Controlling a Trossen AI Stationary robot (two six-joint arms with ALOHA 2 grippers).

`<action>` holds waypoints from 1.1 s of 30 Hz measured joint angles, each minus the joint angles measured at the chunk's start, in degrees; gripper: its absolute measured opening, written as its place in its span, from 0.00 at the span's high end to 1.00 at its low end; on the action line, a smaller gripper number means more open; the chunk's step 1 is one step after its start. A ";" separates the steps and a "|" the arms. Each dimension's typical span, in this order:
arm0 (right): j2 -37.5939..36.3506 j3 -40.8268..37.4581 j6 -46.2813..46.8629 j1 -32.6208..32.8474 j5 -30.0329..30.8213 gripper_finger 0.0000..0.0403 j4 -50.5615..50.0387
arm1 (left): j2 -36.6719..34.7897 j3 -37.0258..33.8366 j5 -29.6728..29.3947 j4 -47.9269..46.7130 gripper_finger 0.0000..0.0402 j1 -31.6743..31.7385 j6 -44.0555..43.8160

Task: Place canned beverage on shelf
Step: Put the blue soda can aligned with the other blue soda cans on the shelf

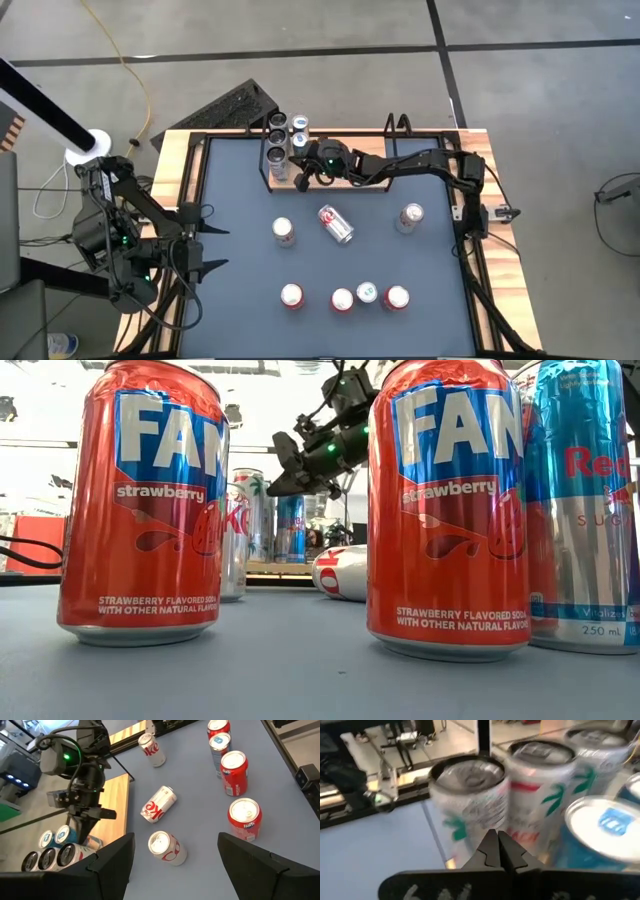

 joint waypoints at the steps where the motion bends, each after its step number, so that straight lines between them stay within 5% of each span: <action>1: 0.00 0.00 -0.57 -0.25 -0.03 1.00 0.67 | 0.00 0.00 -0.09 0.12 0.32 0.00 -0.01; 9: -4.12 -0.02 -1.87 -0.38 0.73 1.00 -9.90 | 0.01 0.00 -0.51 0.01 0.32 0.00 -1.16; 17: -24.22 0.02 -0.97 3.78 1.54 0.99 -50.07 | 0.00 0.00 -0.27 -0.03 0.32 0.00 -2.57; 23: -36.12 0.00 12.66 10.56 -0.36 0.81 -73.71 | 0.02 -0.01 -0.05 -0.07 0.32 0.00 -2.20; 28: -40.87 0.00 20.23 21.88 -4.54 0.61 -69.80 | 0.02 -0.01 -0.38 -0.03 0.32 0.00 -1.01; 33: -40.64 0.02 19.11 33.45 4.90 0.44 -61.38 | 0.02 -0.01 -0.44 0.14 0.32 0.00 -1.27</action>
